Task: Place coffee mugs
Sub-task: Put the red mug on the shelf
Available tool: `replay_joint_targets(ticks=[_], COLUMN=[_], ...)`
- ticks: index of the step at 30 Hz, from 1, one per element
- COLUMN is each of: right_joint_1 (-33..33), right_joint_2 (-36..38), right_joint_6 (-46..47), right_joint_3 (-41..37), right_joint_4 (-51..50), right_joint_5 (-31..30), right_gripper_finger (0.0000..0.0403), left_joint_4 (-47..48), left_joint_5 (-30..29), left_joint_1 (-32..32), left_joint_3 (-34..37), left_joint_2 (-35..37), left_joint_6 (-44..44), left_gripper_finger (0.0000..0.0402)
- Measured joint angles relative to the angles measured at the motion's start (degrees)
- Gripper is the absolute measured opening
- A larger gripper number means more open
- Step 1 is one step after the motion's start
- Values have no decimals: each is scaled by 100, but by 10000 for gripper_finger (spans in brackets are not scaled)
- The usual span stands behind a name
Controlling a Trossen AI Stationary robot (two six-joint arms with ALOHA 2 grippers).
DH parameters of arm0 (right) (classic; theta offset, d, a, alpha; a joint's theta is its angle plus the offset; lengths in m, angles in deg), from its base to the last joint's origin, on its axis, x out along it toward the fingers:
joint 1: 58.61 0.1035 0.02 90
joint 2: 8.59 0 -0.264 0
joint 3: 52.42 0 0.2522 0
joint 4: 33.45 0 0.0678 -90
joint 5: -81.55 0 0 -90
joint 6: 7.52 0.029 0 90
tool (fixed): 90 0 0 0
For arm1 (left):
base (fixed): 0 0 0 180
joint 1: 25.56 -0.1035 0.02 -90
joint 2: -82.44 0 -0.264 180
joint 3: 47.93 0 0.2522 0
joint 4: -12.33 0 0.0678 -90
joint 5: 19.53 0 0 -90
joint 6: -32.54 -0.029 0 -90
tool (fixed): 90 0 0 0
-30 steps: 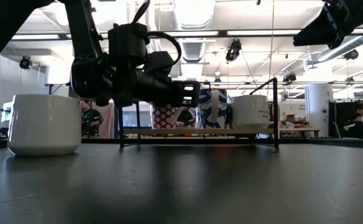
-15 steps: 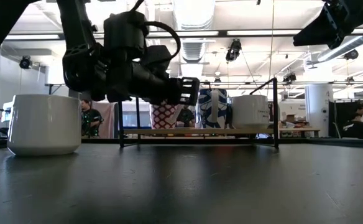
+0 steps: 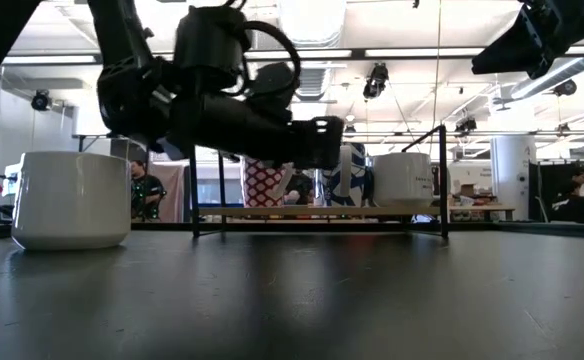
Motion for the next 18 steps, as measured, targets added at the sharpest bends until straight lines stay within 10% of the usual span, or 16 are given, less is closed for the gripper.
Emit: replay_joint_targets(ticks=[7,18], right_joint_1=[0,1], right_joint_2=[0,0], right_joint_6=[0,0], right_joint_3=[-2,-2], right_joint_4=[2,3], right_joint_5=[-2,0], right_gripper_finger=[121,121], left_joint_4=[2093,7918], left_joint_5=[252,923], left_joint_1=[11,-145], left_joint_3=[-904,-2577], left_joint_2=[35,958], left_joint_6=[476,1586], left_gripper_finger=[82,82])
